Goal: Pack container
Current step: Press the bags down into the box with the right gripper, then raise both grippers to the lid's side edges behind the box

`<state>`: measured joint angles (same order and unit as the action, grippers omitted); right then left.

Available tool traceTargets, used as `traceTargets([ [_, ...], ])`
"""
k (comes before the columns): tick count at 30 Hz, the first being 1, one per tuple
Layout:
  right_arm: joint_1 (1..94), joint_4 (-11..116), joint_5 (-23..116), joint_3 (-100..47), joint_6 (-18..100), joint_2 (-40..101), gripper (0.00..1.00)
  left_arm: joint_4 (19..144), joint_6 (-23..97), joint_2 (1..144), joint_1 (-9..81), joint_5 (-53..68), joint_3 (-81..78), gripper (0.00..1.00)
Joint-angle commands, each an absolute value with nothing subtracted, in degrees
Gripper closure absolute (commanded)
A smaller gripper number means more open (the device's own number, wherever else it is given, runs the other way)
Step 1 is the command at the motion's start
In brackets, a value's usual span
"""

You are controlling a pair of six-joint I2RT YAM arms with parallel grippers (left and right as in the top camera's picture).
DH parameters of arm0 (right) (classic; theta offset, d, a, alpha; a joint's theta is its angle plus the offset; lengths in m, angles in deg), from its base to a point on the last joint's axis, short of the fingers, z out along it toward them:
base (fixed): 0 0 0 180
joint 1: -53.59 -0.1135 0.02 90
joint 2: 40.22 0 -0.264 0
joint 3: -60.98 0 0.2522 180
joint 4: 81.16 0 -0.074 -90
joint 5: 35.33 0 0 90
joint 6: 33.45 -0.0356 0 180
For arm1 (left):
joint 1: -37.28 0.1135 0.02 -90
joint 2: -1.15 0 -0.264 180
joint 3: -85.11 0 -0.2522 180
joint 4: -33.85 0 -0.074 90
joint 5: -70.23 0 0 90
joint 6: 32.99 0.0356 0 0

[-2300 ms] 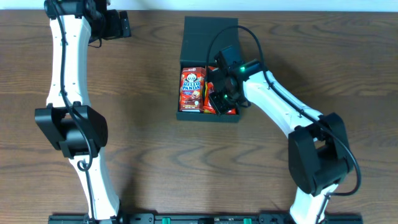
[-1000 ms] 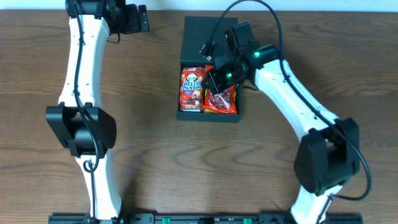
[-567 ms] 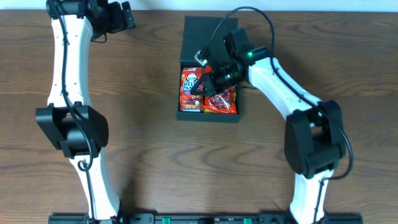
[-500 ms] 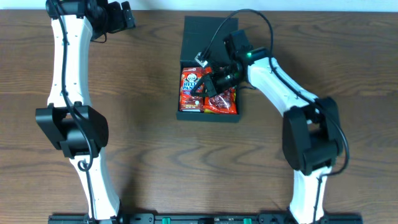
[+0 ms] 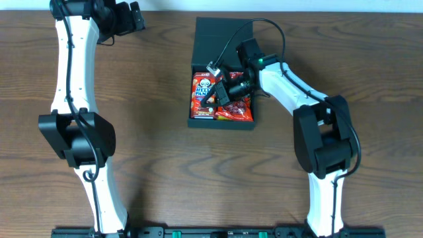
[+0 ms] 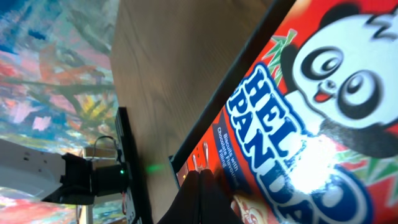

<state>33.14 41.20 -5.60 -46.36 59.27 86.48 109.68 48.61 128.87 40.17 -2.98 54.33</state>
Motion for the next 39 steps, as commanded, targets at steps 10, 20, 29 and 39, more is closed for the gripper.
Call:
traceTargets([
  [10, 46.85, 48.04, 4.28, -54.19, 50.79, 82.8, 0.99, 100.82, 45.37, 135.71, 38.93, 8.3, 53.96, 0.08],
  [20, 54.72, 53.44, 15.89, -54.19, 43.18, 85.19, 0.98, 85.48, 37.66, 146.05, 35.98, 16.02, 53.96, 0.94],
  [29, 54.59, 59.3, 12.57, -54.19, 36.52, 92.99, 0.98, 81.79, 33.57, 152.21, 32.96, 20.28, 53.96, 0.94],
  [39, 54.35, 62.1, 10.73, -54.19, 35.53, 97.08, 0.98, 85.24, 32.47, 152.69, 30.42, 15.71, 53.96, 0.94],
])
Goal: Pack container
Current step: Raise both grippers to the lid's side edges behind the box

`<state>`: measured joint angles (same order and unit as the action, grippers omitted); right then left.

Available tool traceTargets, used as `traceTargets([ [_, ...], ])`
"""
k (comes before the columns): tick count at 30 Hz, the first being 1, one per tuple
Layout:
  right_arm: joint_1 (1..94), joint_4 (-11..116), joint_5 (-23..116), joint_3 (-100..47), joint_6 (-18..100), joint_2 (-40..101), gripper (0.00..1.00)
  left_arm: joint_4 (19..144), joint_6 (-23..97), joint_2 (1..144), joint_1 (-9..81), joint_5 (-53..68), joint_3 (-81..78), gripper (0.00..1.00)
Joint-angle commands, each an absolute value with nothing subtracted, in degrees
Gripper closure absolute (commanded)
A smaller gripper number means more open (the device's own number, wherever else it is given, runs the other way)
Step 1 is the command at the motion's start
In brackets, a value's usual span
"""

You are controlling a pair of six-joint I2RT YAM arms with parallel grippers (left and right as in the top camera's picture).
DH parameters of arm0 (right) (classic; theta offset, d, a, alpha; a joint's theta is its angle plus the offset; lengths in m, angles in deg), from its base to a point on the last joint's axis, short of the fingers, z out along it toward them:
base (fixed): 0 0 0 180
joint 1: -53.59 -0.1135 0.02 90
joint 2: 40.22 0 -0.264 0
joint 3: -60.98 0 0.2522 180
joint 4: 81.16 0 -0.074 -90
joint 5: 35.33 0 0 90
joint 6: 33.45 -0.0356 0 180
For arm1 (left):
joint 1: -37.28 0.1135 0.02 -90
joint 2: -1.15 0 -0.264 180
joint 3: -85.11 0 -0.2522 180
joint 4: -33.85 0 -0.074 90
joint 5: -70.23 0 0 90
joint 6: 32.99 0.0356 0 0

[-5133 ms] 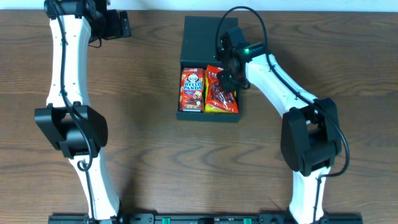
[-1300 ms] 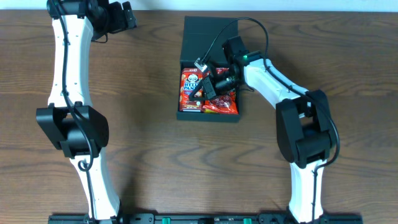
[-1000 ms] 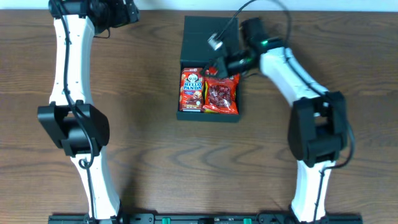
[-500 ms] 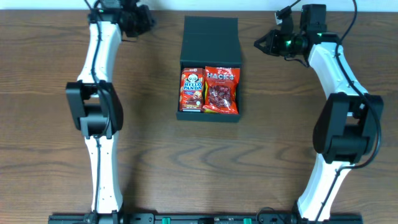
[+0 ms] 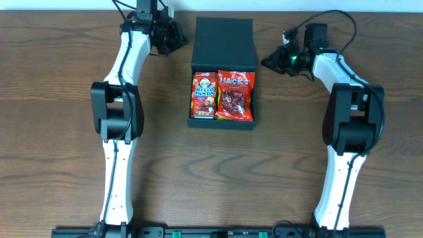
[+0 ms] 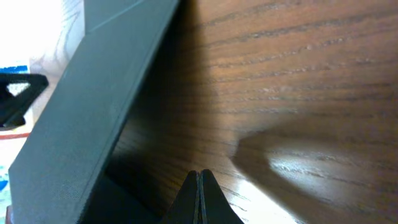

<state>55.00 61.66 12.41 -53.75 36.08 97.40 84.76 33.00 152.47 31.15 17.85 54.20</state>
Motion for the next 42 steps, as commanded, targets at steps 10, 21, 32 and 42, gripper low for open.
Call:
traceTargets([
  [10, 53.69, 62.73, 10.14, -54.19, 36.34, 98.72, 0.98, 88.96, 32.52, 152.76, 29.44, 12.13, 53.28, 0.94],
  [21, 52.29, 64.92, 9.4, -54.19, 36.43, 98.78, 0.99, 88.17, 30.77, 152.76, 29.24, 12.32, 52.21, 0.94],
  [32, 51.15, 67.43, 3.36, -54.19, 36.43, 98.8, 0.98, 86.55, 30.57, 152.76, 27.04, 13.53, 52.21, 0.94],
  [42, 51.48, 70.21, -5.27, -54.19, 36.43, 98.8, 0.99, 86.46, 30.62, 152.76, 27.52, 14.51, 52.21, 0.94],
])
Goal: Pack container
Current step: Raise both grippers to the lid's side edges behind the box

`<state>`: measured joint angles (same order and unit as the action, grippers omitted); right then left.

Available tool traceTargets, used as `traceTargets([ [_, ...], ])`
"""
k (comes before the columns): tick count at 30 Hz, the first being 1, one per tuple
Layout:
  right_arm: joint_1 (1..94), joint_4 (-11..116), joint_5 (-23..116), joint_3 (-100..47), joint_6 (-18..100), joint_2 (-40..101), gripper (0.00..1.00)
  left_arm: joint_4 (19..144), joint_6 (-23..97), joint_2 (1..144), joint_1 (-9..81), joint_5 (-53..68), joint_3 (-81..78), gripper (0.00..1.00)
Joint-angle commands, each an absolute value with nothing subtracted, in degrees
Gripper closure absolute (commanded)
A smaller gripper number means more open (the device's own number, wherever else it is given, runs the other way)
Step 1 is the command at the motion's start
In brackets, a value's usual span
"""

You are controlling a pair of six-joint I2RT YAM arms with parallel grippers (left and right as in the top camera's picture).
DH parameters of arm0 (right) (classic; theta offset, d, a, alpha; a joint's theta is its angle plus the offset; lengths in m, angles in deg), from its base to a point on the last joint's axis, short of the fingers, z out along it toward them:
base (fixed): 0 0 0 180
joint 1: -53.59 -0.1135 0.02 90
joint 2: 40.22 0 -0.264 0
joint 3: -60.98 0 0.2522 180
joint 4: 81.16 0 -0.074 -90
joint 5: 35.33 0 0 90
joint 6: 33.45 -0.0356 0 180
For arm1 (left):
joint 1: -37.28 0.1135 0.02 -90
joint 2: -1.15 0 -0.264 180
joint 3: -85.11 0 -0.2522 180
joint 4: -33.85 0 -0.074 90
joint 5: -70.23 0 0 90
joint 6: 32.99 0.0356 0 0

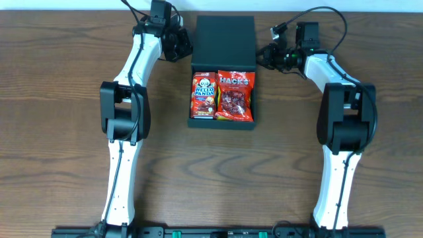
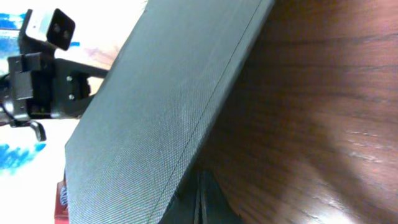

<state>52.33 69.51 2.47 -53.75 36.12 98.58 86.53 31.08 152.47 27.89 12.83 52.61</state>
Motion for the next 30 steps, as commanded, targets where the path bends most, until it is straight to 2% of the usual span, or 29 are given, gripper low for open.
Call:
traceTargets([
  [1, 51.48, 70.56, -6.27, -54.19, 36.43, 98.8, 0.98, 86.38, 30.64, 152.76, 27.58, 14.88, 52.21, 0.94],
  [20, 52.33, 74.82, -20.18, -54.19, 36.45, 98.78, 0.99, 81.63, 31.78, 152.76, 32.48, 38.6, 52.21, 0.94],
  [30, 52.33, 77.09, -25.92, -54.19, 36.45, 98.78, 0.98, 81.42, 38.27, 152.76, 33.55, 52.28, 52.21, 0.94],
])
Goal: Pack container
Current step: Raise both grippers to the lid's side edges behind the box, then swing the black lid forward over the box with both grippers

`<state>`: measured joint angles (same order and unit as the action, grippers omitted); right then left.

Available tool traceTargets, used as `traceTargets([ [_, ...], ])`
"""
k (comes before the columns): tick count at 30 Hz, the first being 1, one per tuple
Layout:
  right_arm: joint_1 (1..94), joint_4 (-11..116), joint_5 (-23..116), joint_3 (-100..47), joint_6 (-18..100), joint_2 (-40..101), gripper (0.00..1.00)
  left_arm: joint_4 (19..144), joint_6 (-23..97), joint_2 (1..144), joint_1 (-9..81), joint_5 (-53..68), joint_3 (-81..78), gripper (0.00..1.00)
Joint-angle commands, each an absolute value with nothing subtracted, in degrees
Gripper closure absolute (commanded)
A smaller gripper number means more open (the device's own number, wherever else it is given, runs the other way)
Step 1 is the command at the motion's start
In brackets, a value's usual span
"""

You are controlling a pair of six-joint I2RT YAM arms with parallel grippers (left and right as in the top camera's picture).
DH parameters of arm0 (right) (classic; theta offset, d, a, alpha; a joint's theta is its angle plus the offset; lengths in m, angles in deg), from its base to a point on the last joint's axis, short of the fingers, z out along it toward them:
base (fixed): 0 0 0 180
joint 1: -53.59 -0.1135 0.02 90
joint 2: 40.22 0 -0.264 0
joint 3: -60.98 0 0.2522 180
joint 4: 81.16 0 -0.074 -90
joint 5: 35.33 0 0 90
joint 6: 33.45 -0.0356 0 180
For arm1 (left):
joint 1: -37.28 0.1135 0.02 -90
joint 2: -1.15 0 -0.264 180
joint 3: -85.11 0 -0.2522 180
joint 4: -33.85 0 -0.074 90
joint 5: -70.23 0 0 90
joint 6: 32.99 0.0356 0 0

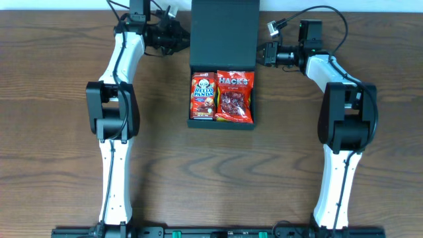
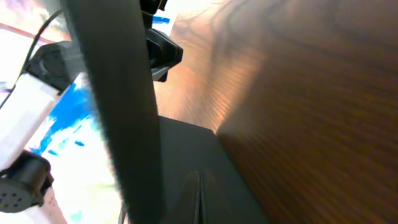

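Observation:
The black box [image 1: 222, 125] lies open at the table's middle, holding a Hello Panda carton [image 1: 203, 96] on the left and a red Hacks bag [image 1: 234, 97] on the right. Its lid [image 1: 223, 30] is tilted up off the table behind the box. In the right wrist view the lid [image 2: 115, 93] appears as a dark upright edge. My right gripper [image 1: 262, 53] is at the lid's right edge, fingers pressed shut [image 2: 200, 186] with nothing between them. My left gripper [image 1: 176, 36] is at the lid's left edge and comes to a single closed point [image 2: 165, 53].
Bare wooden table [image 1: 59, 132] surrounds the box. Both arms reach along the table's far edge, one on each side of the lid. A cable [image 1: 310, 12] loops above the right wrist.
The lid has come up from lying flat behind the box to standing tilted. Both grippers stay at its two side edges, with the left arm shifted slightly left.
First my right gripper was down in the box on the snacks while the left hung at the far left. Later both were out by the flat lid, one at each side. They then closed in on its edges, and the lid now stands raised.

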<state>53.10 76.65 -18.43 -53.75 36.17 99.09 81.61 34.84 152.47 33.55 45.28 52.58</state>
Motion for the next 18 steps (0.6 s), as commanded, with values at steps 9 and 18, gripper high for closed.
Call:
traceTargets([
  [9, 52.33, 81.02, -25.73, -54.19, 34.24, 98.78, 0.99, 81.42, 39.97, 152.76, 33.57, 53.83, 52.21, 0.94],
  [18, 52.33, 96.04, -28.46, -54.19, 22.57, 98.78, 0.98, 81.35, 40.37, 152.76, 34.31, 56.52, 52.21, 0.94],
])
